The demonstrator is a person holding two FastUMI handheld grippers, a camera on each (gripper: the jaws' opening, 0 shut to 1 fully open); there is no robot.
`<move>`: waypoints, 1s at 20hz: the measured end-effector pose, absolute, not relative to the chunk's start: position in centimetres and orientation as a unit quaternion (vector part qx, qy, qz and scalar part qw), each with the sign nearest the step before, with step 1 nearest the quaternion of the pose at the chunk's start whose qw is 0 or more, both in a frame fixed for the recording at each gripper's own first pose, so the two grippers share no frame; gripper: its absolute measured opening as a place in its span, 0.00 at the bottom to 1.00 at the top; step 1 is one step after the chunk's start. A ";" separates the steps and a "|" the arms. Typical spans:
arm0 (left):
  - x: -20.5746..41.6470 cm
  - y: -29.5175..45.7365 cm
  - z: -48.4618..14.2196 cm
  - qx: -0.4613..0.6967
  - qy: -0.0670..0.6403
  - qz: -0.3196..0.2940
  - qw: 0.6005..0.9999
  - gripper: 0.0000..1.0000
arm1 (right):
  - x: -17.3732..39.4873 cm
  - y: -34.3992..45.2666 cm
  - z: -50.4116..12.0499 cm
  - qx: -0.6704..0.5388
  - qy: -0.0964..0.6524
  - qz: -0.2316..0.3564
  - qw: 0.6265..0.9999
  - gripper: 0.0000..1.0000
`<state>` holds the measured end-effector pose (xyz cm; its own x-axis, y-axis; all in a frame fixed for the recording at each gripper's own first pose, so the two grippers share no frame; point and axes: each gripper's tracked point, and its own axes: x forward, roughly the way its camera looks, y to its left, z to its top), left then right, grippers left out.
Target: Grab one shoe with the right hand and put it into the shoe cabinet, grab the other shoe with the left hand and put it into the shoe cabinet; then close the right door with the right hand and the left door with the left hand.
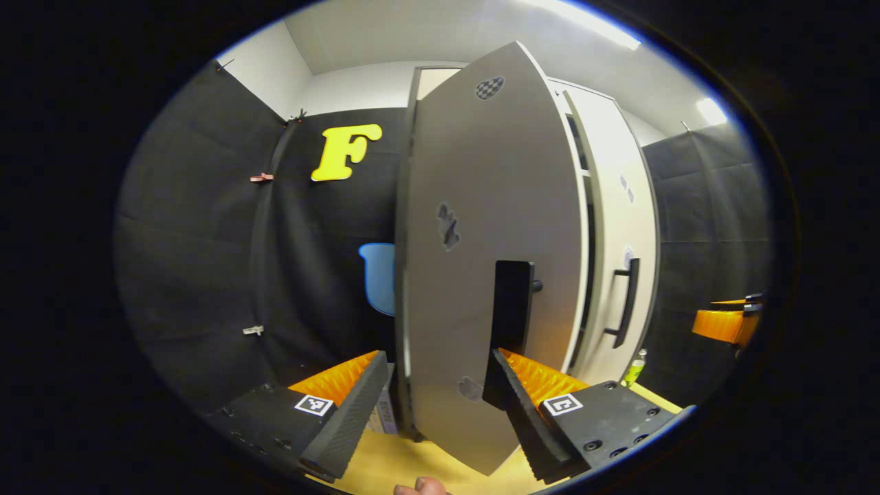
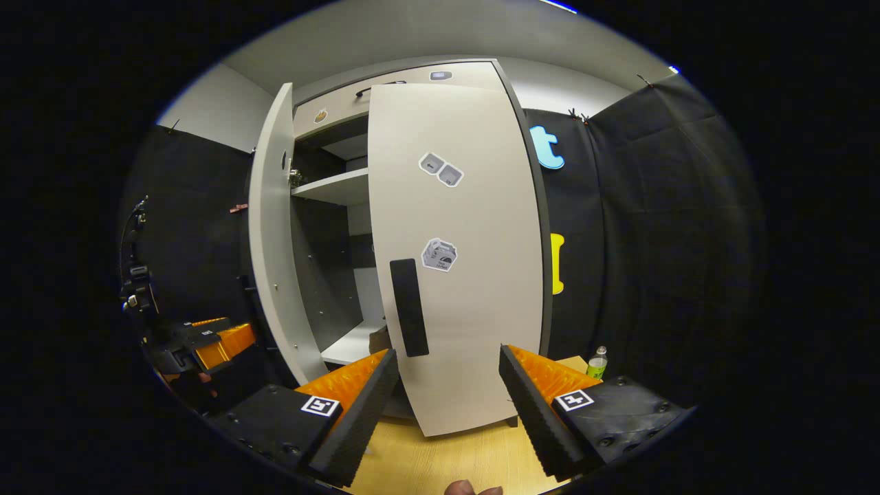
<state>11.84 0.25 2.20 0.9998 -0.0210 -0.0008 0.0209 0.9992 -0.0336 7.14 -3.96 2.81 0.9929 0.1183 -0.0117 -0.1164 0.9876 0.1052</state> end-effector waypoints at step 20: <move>6.2 -1.8 1.6 -0.010 0.022 -0.043 0.999 0.95 | 3.7 -2.2 4.1 0.049 -0.012 0.053 0.997 0.98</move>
